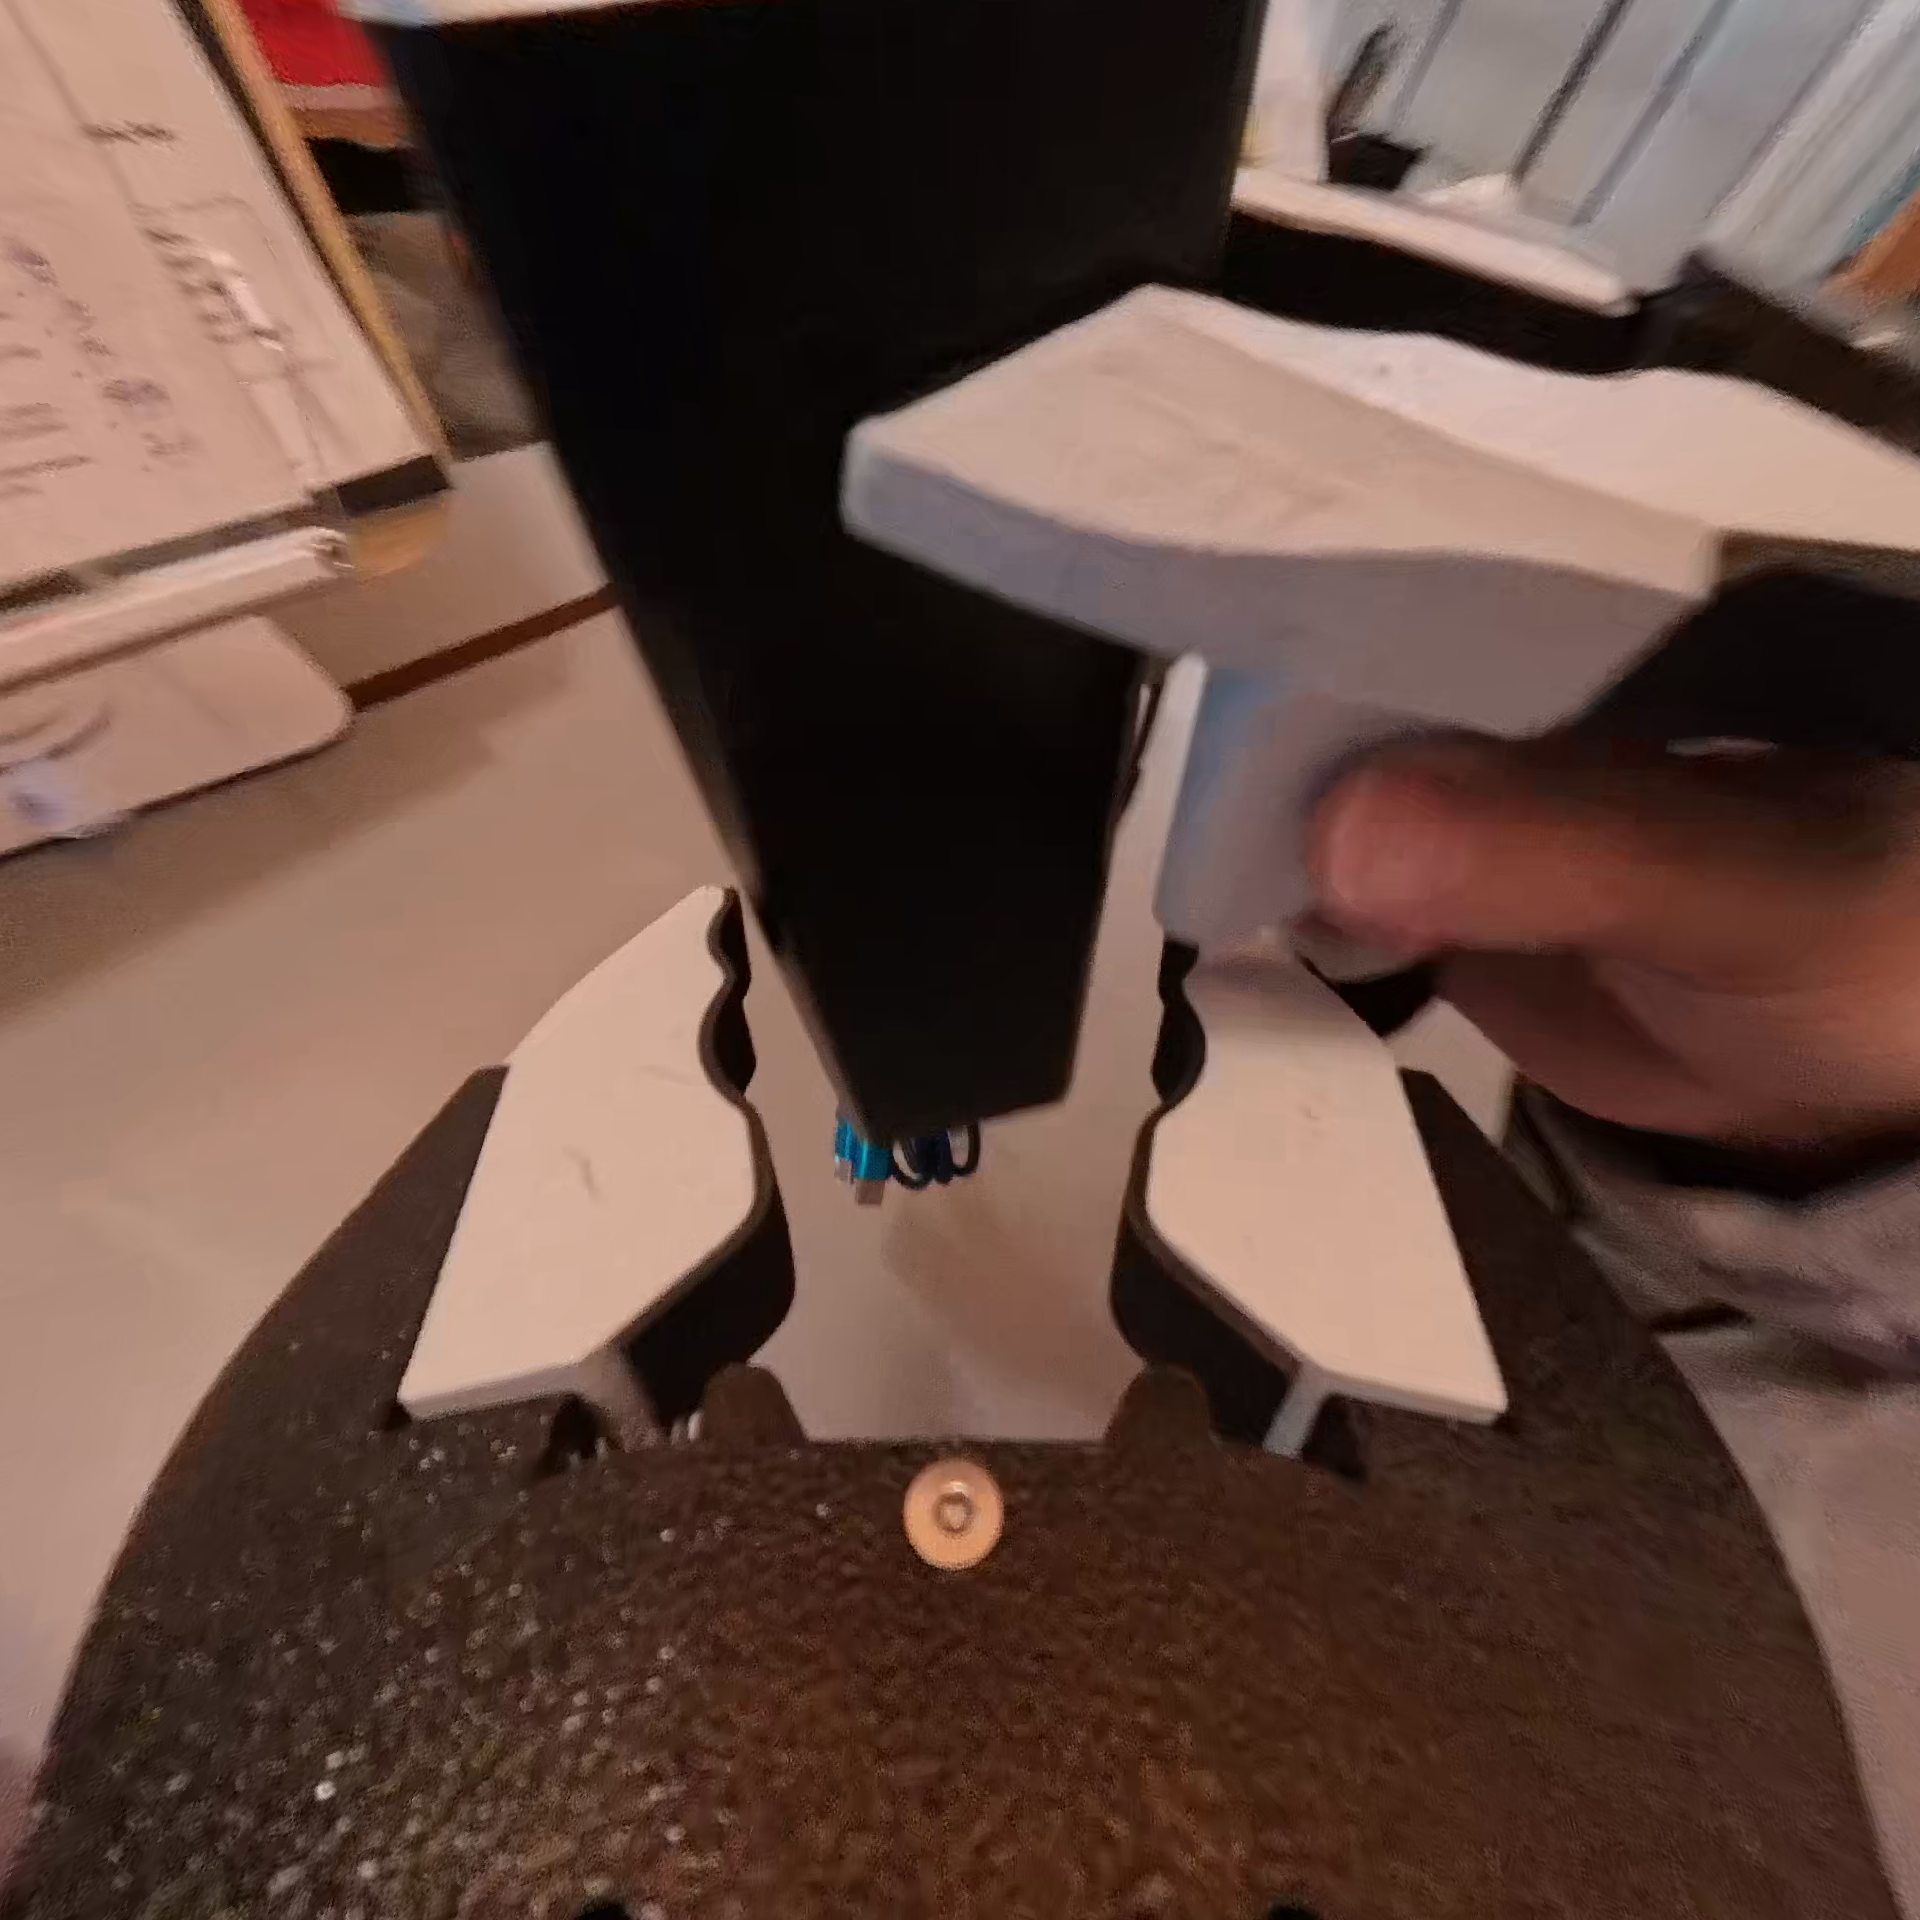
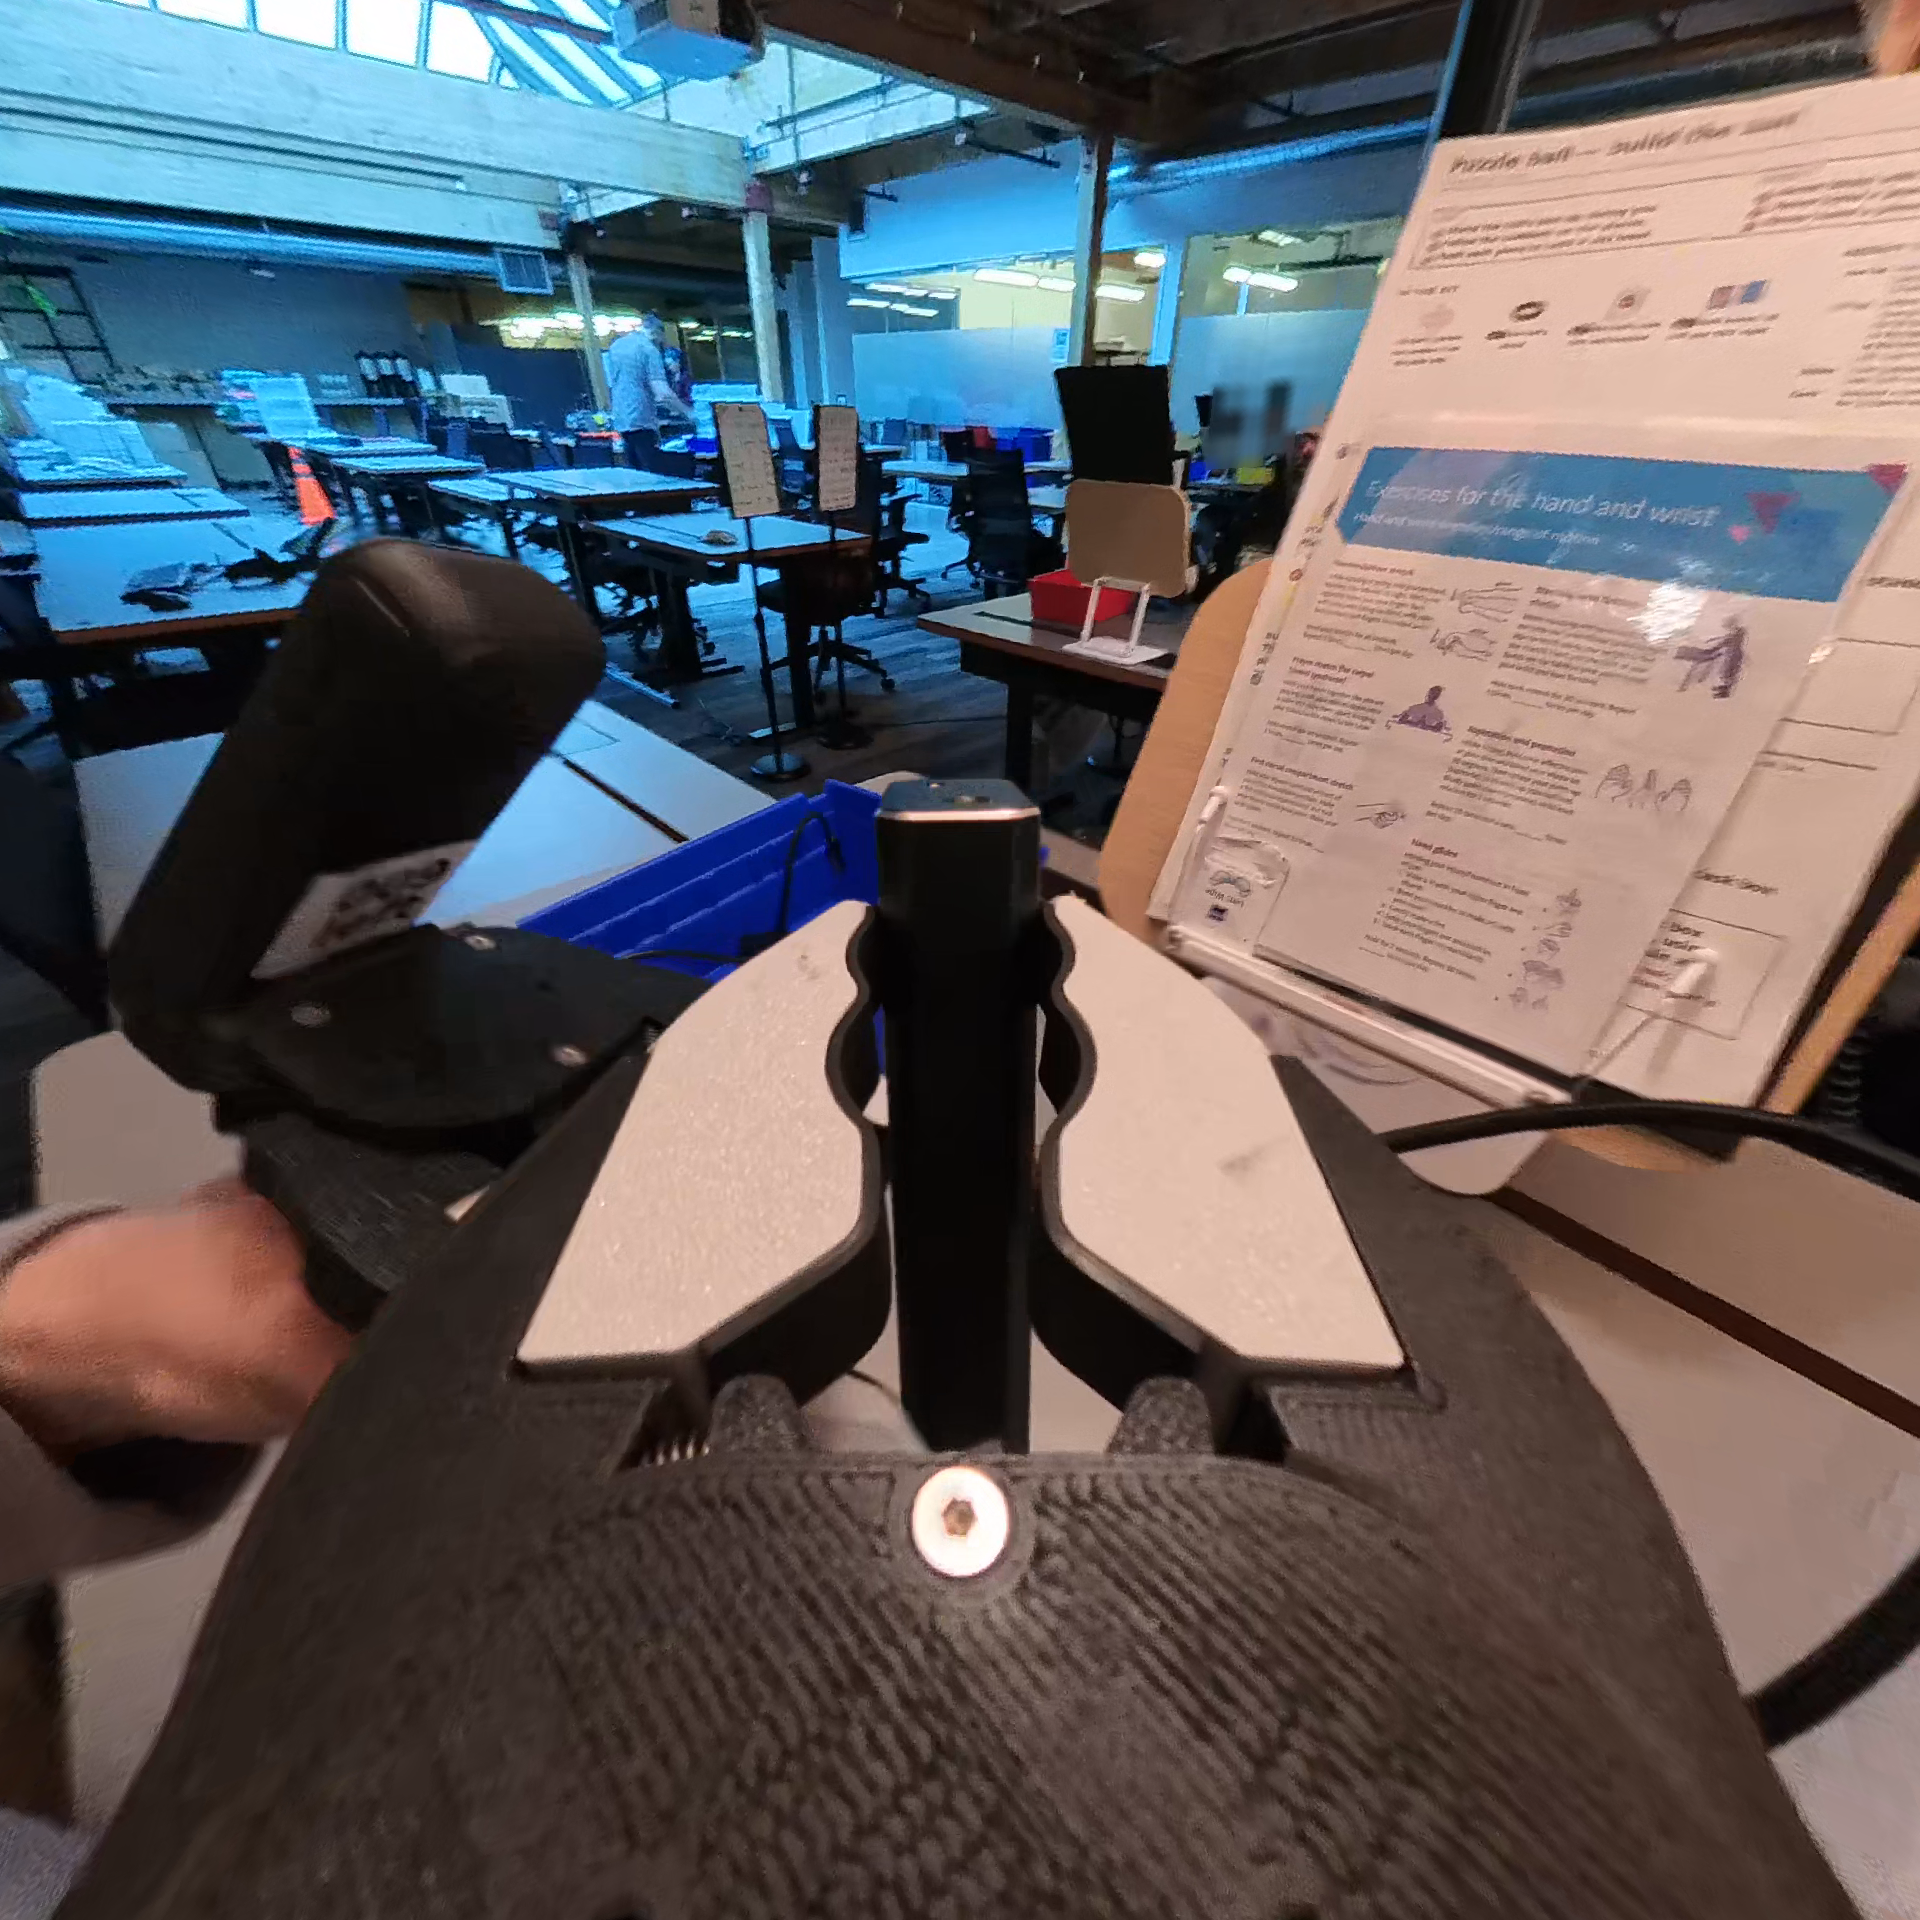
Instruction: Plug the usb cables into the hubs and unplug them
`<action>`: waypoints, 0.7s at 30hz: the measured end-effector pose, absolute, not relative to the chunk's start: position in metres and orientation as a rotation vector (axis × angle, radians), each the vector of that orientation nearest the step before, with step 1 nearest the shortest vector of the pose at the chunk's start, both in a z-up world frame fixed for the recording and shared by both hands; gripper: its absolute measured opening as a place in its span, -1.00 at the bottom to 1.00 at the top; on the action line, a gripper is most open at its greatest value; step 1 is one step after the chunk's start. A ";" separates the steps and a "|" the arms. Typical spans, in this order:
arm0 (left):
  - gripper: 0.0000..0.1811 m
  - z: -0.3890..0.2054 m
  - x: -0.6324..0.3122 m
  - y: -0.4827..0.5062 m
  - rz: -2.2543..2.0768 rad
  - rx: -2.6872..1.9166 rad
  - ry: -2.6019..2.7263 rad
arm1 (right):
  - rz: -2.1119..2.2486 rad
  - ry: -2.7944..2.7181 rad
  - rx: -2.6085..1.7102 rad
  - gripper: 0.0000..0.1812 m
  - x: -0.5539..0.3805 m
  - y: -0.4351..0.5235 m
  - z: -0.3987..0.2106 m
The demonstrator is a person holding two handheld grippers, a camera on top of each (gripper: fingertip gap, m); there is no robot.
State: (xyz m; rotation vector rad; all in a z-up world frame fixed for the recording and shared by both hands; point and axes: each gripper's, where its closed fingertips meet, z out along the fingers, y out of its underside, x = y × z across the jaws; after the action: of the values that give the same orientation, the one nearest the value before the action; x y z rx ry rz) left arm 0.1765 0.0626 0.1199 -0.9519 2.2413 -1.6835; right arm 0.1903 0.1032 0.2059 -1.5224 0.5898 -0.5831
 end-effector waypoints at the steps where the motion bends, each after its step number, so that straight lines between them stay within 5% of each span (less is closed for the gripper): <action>1: -0.14 0.118 0.181 0.063 -1.628 -0.965 2.203 | -0.560 0.586 -1.536 -0.69 0.187 0.109 0.205; 12: -0.22 0.104 0.196 0.078 -1.526 -0.746 2.221 | -0.480 0.371 -1.710 -0.63 0.169 0.125 0.195; 16: -0.22 0.107 0.187 0.083 -1.696 -0.630 2.249 | -0.376 0.258 -1.896 -0.23 0.161 0.107 0.194; 21: -0.22 0.105 0.160 0.074 -1.878 -0.386 2.342 | -0.176 0.104 -2.024 0.00 0.161 0.100 0.192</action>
State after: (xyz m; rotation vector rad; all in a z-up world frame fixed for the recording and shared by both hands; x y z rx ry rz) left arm 0.1603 0.0741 0.1050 -0.3861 2.3419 -1.8781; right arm 0.1615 0.1003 0.1915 -2.0239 0.1040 -0.1760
